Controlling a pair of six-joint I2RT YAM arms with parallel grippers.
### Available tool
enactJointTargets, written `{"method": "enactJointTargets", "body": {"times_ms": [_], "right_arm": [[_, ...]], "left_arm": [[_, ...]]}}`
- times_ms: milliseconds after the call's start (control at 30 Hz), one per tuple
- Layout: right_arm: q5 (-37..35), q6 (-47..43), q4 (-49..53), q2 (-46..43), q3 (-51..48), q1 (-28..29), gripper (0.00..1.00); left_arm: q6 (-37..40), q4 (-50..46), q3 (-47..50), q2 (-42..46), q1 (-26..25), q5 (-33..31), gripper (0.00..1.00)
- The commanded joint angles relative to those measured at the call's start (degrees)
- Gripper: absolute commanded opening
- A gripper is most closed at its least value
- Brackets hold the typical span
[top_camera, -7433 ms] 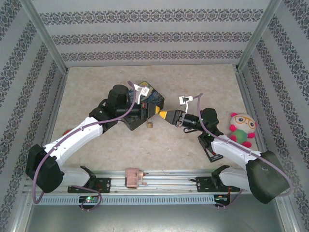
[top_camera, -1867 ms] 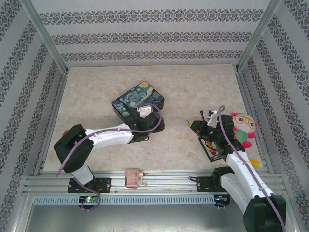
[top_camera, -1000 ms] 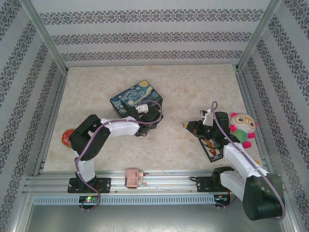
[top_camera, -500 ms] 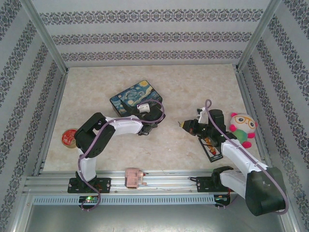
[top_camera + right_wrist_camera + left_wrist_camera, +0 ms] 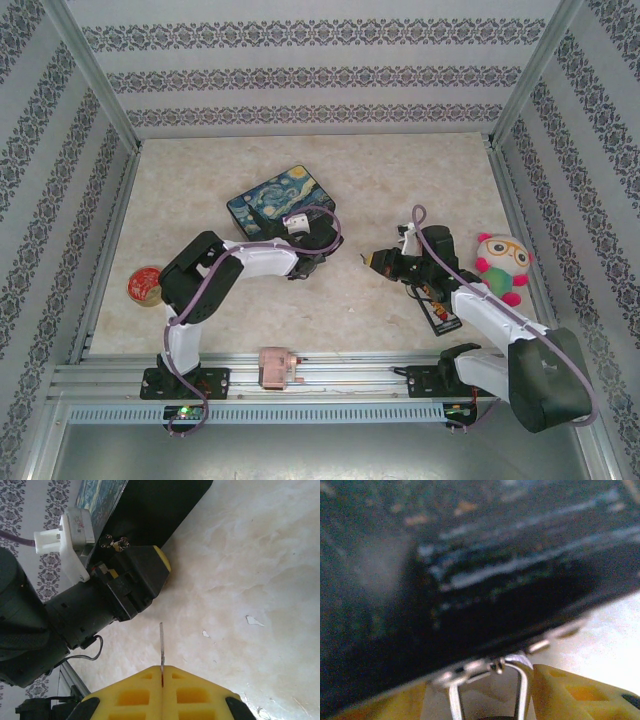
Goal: Unlock the padlock with the key
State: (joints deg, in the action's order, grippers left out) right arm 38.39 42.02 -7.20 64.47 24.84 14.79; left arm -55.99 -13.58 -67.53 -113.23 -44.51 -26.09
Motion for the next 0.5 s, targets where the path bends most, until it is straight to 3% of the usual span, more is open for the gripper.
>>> {"method": "enactJointTargets", "body": {"times_ms": [0,300,400,467], "right_arm": [[-0.34,-0.01,-2.71,0.46,1.07,0.67,0.0],[-0.69,-0.51,-3.62,0.73,-0.21,1.14,0.0],[-1.85,-1.34,-5.01,1.31,-1.39,2.27,0.0],[-3.56,-1.29,-7.49,1.77,-2.67,3.88,0.0]], "left_arm": [[0.15,-0.17,-1.79,-1.85,0.83,-3.26,0.52],[2.37,1.25,-2.75,-1.96,0.83,-1.91,0.24],[1.96,2.75,-1.74,-0.74,0.8,0.61,0.13],[0.73,5.06,-0.42,0.38,0.74,3.28,0.12]]}}
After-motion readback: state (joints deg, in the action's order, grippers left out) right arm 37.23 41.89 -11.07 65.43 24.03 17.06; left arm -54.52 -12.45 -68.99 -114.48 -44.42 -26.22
